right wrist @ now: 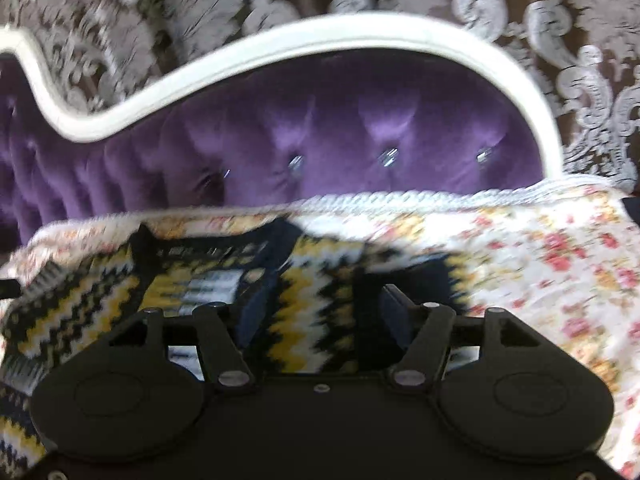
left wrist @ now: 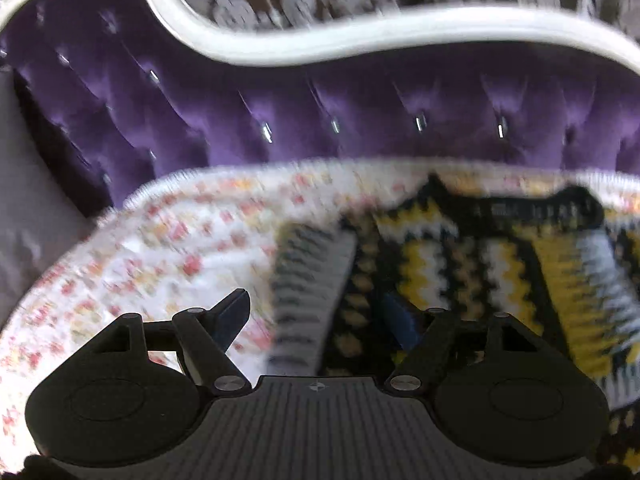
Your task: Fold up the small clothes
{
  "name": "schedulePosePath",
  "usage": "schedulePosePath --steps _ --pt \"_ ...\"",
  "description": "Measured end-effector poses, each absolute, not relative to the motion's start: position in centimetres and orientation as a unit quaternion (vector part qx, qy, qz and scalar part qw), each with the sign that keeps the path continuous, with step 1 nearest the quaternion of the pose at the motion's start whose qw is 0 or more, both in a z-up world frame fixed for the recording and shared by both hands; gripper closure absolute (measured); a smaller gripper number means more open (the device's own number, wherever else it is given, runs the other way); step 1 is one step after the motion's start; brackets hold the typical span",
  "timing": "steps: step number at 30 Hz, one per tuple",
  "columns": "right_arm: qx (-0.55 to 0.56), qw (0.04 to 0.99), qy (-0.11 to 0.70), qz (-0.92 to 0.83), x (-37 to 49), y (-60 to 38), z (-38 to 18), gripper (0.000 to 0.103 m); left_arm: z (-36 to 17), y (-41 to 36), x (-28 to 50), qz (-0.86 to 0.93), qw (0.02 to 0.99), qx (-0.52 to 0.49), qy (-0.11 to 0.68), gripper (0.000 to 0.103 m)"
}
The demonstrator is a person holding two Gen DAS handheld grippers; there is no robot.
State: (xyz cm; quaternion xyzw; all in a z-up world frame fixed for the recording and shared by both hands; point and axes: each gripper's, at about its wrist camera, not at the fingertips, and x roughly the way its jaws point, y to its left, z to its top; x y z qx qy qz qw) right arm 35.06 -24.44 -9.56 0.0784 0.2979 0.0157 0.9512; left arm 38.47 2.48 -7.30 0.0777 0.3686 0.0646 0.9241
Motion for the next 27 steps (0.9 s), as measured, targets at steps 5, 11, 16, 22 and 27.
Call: schedulePosePath --steps 5,11,16,22,27 --pt "0.031 0.953 0.300 0.007 34.3 -23.3 -11.0 0.035 -9.8 4.8 36.8 0.044 0.934 0.023 0.354 0.027" --pt "0.026 0.954 0.300 0.008 34.2 -23.2 -11.1 0.030 -10.4 6.8 36.6 0.029 0.937 -0.041 0.346 0.015" --pt "0.014 0.952 0.305 0.024 34.8 -22.7 -11.5 0.015 -10.8 6.6 36.4 0.037 0.942 -0.034 0.331 0.012" --pt "0.011 0.954 0.300 0.022 34.6 -22.5 -11.7 0.015 -11.1 7.0 36.5 0.037 0.944 -0.041 0.326 0.009" --pt "0.012 0.955 0.295 0.022 34.5 -22.5 -11.8 0.015 -11.1 6.8 36.5 0.041 0.944 -0.036 0.326 0.008"
